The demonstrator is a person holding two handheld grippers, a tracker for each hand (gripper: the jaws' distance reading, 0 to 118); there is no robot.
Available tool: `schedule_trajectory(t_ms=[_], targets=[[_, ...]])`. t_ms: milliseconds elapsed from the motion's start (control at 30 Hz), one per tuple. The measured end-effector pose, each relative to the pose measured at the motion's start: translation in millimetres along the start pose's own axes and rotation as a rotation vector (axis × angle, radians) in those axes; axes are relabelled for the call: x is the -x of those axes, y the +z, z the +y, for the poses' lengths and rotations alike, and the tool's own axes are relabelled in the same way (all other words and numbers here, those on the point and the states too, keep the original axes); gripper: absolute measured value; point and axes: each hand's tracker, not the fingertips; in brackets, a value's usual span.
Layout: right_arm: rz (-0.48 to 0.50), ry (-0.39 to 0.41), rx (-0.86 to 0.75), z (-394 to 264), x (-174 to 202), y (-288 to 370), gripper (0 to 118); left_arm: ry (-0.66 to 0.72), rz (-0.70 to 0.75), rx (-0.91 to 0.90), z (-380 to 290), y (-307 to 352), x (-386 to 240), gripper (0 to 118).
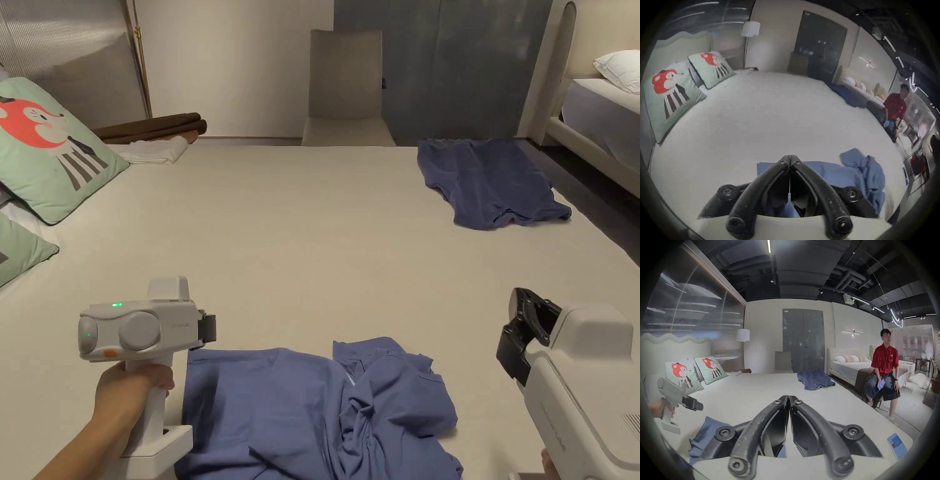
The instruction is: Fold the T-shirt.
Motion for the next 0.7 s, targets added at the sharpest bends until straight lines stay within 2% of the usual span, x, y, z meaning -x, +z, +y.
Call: schedule_trajectory(t_ms=[33, 67, 100, 133, 233, 333, 400, 467, 533, 600, 633, 700], targets=[[-0.004, 0.002, 0.011, -2.6, -1.8, -5.0, 0, -0.003, 0.015, 0.032, -0.3, -13.0, 4.1, 35], [-0.008, 0.004, 0.022, -4.8, -3.3, -9.5, 0, 0.011, 0.032, 0.049, -1.2, -22.6, 8.2, 64], [-0.014, 0.005, 0.033, -7.8, -4.8, -14.7, 0, 0.01, 0.045, 0.075, -2.4, -32.7, 11.9, 78], [-0.018, 0.005, 0.043, -10.5, -6.3, -19.5, 0, 0.002, 0.052, 0.095, -3.7, -41.6, 14.7, 85], [-0.032, 0.0, 0.081, -18.9, -8.8, -34.9, 0, 0.0, 0.103, 0.162, -10.4, -64.1, 20.9, 85], [-0.033, -0.01, 0.112, -25.8, -9.3, -49.1, 0, 0.009, 0.087, 0.178, -12.8, -74.1, 22.9, 85], [-0.034, -0.017, 0.123, -29.7, -8.2, -55.5, 0, 0.02, 0.079, 0.183, -15.6, -76.7, 19.9, 78], [-0.03, -0.024, 0.135, -33.6, -6.6, -60.7, 0, 0.013, 0.06, 0.201, -16.4, -82.9, 18.1, 59], [-0.027, -0.027, 0.146, -37.6, -3.7, -62.9, 0, -0.085, 0.109, 0.203, -21.0, -85.0, 8.9, 48], [-0.019, -0.031, 0.159, -41.2, -2.0, -64.6, 0, -0.186, 0.133, 0.183, -25.1, -87.7, 2.8, 16], [-0.014, -0.034, 0.168, -43.5, -1.0, -65.2, 0, -0.19, 0.112, 0.175, -25.8, -85.9, 0.9, 6], [-0.005, -0.041, 0.193, -47.1, 0.4, -67.2, 0, -0.182, 0.089, 0.179, -25.3, -83.2, -2.3, 5]])
